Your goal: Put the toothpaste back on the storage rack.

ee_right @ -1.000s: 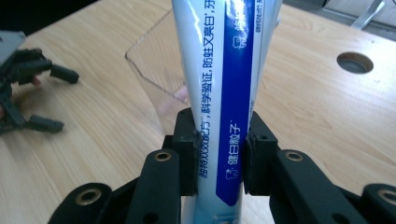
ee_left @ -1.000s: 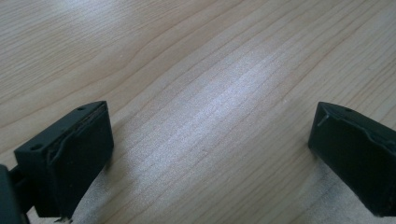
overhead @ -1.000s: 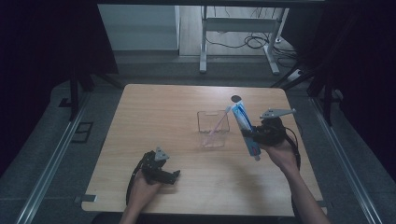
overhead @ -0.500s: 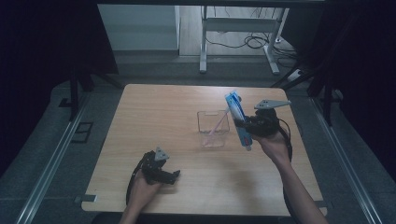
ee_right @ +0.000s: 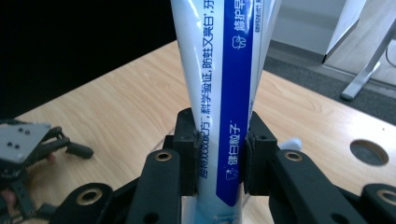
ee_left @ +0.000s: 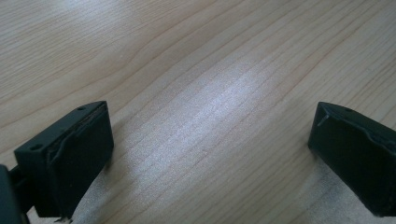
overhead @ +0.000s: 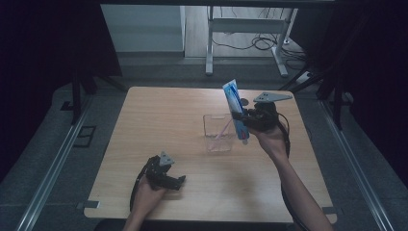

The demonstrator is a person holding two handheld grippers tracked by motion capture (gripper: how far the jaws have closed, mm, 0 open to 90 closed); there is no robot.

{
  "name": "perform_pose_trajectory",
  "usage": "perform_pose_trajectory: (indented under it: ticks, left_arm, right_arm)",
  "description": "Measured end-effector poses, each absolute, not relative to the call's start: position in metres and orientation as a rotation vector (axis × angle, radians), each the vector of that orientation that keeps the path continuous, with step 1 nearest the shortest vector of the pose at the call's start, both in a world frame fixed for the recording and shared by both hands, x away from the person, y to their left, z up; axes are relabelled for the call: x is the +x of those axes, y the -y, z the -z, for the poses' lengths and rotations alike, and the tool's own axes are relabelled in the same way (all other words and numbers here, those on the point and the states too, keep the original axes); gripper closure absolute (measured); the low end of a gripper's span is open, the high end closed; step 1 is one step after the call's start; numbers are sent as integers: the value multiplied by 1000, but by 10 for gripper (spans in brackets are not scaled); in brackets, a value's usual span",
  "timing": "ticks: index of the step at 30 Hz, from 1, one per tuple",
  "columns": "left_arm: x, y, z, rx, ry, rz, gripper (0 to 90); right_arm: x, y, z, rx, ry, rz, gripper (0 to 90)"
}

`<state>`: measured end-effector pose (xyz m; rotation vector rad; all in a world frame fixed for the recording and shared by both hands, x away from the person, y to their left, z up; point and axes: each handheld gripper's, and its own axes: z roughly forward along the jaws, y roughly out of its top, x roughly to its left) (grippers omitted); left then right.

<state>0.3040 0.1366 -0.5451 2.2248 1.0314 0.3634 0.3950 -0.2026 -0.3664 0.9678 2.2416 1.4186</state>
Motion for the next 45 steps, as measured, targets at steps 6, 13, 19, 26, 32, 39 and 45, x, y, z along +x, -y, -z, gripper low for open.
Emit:
perform_pose_trajectory:
  ticks: [6,13,19,26,32,39,45]
  left_arm:
    - [304,-137,545,2225,-1032,-363,2]
    - [304,-137,545,2226,-1031,-365,2]
    - [304,-137,545,2226,-1031,-365,2]
    - [304,-137,545,2225,-1031,-364,2]
    - [304,-137,545,2227,-1033,-363,2]
    - [304,-137,545,2227,-1033,-363,2]
    - [304,-137,545,2227,-1032,-363,2]
  right_arm:
    - [402,192,361,960,-2210,-1447,715]
    - [412,180,362,960,-2182,-1456,715]
    - [422,172,369,962,-2162,-1460,715]
    - [431,163,384,973,-2151,-1447,714]
    - [436,160,400,995,-2155,-1432,714]
    - [439,157,414,1009,-2171,-1416,711]
    - [438,152,426,1005,-2185,-1388,709]
